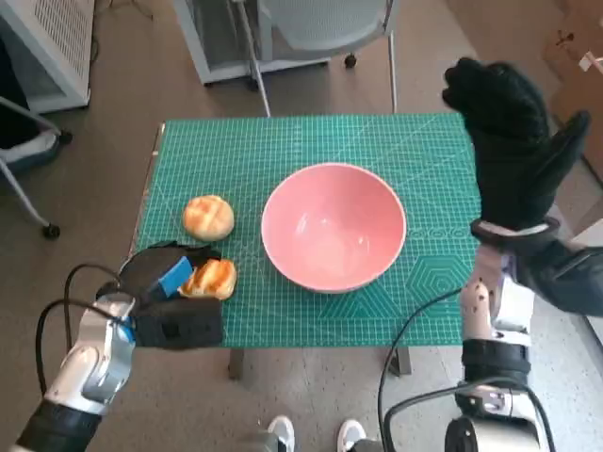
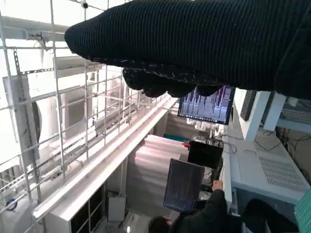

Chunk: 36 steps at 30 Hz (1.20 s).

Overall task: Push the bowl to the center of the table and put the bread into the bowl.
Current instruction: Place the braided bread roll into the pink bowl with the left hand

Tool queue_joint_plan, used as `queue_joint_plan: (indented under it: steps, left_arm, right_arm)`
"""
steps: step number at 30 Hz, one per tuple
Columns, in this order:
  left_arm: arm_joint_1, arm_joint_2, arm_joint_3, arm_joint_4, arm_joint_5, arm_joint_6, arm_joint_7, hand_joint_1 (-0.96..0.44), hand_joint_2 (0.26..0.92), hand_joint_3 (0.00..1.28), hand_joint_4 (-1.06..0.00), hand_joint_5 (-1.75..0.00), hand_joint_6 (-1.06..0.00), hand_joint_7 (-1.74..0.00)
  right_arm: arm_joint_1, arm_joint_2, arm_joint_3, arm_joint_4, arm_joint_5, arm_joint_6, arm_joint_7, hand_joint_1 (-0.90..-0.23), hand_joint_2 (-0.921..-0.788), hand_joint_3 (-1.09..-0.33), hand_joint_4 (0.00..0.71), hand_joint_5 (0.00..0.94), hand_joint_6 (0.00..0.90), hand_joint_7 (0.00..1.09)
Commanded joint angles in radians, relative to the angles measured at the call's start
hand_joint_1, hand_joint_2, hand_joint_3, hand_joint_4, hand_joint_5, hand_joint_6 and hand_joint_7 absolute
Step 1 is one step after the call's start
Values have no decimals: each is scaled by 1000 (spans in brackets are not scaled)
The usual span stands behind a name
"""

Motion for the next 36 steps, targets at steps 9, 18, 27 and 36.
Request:
queue_joint_plan:
  steps: [9, 18, 27, 36]
  left_arm:
    - [92, 48, 130, -243, -122, -45, -78, 3, 920, 61, -706, -1144, -625, -1168]
    - [117, 36, 247, -485, -228, -21, -153, 3, 920, 32, -744, -1096, -654, -1145]
    - [16, 27, 292, -591, -265, -29, -164, 4, 907, 6, -795, -1071, -722, -1044]
    - [-182, -33, 231, -489, -235, -103, -92, 3, 896, 2, -812, -1054, -759, -1002]
  right_arm:
    - [28, 4, -5, 13, 4, -10, 2, -586, -921, -554, 373, 0, 433, 12]
    - [24, 6, -7, 21, 10, -12, 3, -587, -921, -554, 374, 0, 433, 11]
    - [16, 6, -9, 34, 12, -16, 5, -587, -921, -554, 376, 1, 433, 10]
    - [7, 6, -12, 53, 16, -21, 14, -587, -921, -554, 379, 2, 433, 9]
